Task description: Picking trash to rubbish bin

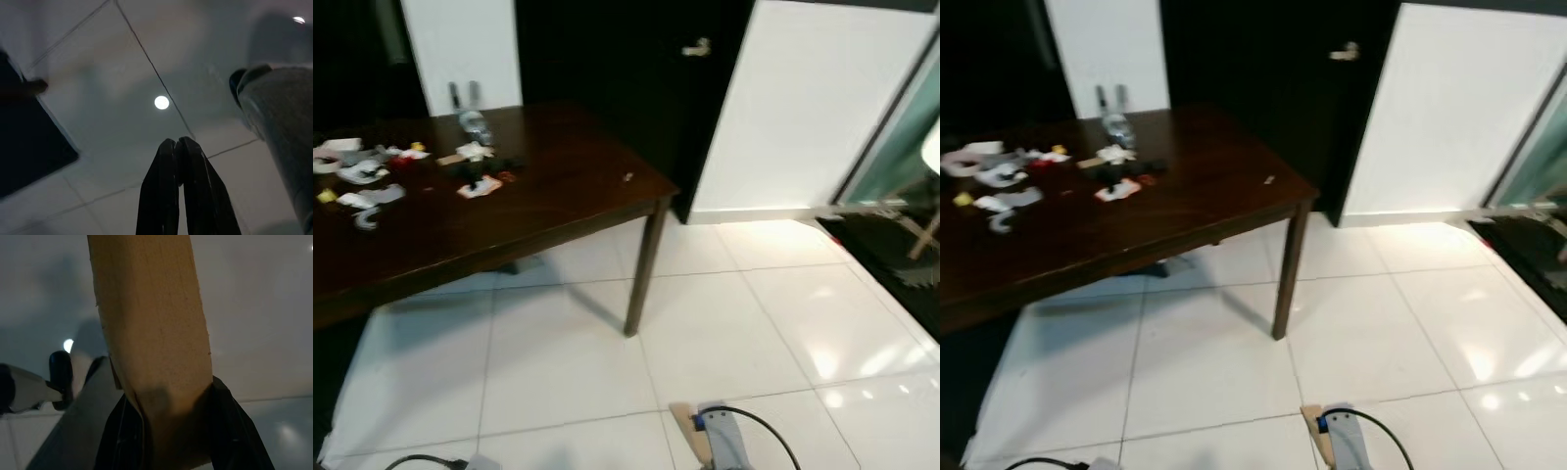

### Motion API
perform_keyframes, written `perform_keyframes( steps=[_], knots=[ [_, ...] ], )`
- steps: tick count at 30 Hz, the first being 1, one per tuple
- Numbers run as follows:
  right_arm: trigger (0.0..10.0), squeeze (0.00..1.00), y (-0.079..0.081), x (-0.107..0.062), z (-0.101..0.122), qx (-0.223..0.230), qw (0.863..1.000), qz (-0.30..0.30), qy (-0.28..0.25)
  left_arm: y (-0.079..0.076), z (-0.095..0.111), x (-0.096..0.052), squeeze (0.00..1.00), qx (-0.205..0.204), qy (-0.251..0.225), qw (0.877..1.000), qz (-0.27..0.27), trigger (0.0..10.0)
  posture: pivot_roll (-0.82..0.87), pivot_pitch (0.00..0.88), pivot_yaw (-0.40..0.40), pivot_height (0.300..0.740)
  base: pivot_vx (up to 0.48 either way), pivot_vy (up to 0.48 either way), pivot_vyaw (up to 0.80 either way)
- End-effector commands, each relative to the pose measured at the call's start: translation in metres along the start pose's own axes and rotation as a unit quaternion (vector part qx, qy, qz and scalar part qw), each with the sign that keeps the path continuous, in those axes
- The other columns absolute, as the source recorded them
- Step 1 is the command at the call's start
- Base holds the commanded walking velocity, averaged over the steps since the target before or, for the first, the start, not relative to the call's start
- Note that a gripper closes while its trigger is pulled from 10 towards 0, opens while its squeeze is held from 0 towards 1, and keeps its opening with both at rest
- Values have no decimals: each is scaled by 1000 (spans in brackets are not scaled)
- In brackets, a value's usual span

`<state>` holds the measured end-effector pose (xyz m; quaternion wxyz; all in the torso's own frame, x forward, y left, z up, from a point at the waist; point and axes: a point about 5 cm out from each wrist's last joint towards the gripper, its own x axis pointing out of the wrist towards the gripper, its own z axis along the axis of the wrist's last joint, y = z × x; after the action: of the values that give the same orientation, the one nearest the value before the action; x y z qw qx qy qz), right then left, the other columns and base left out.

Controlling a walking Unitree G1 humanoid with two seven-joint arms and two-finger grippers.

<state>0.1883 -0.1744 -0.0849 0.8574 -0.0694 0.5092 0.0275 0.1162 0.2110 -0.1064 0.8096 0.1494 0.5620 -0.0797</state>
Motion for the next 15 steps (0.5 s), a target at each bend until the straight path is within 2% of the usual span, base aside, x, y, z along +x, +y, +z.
perform_keyframes(
  steps=[1,15],
  knots=[
    [10000,0,-4,-1,-5,-8,1000,-5,8,-12,2,1,0,2,-5,1000,-22,10000,132,0,-25,740,0,0,-800],
    [10000,0,-5,-1,-5,-30,1000,-1,7,-17,1,1,0,4,-6,1000,-29,10000,135,0,-41,740,0,0,-800]
  ],
)
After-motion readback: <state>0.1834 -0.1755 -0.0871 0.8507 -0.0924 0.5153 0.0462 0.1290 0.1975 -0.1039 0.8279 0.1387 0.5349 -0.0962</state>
